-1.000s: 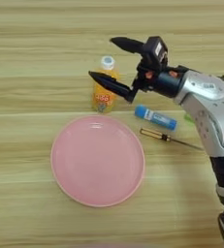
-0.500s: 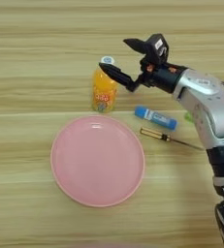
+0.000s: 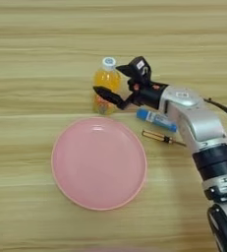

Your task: Move the objects on the table

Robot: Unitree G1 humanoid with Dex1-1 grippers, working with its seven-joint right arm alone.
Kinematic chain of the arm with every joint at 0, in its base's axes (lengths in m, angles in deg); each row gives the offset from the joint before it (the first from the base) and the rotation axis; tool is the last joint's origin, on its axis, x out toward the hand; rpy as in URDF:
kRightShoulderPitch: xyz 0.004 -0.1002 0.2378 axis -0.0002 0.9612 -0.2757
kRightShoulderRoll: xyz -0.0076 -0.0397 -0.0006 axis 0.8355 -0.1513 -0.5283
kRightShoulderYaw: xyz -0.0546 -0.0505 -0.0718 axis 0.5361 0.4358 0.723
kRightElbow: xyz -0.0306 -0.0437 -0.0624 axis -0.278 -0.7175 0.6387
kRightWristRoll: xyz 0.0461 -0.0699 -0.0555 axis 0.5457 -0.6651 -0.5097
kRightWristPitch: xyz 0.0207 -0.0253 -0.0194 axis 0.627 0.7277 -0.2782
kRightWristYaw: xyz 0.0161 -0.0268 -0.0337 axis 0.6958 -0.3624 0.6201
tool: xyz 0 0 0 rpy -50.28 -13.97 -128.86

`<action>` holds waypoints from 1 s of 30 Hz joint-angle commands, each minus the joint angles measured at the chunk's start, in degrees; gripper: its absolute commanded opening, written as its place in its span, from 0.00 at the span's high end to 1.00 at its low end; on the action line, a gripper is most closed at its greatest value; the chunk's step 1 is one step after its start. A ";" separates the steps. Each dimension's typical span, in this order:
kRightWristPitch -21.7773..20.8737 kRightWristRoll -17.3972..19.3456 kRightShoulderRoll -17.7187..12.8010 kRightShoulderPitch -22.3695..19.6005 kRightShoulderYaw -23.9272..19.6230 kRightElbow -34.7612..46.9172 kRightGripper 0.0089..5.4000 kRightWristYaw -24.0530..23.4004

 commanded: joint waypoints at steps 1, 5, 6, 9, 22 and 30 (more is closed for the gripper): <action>-3.11 -1.67 0.18 -5.77 -0.18 -0.60 0.03 -2.04; -4.47 -2.92 0.80 -6.09 0.11 -2.72 0.09 -2.68; -4.74 -3.16 0.88 -6.20 0.13 -3.26 0.12 -2.79; -5.55 -3.79 1.12 -6.50 0.19 -4.58 0.16 -2.77; -8.99 -6.42 1.10 -8.23 -0.76 -10.24 0.36 -4.77; -9.62 -6.27 0.75 -8.02 -1.61 -10.04 0.36 -4.38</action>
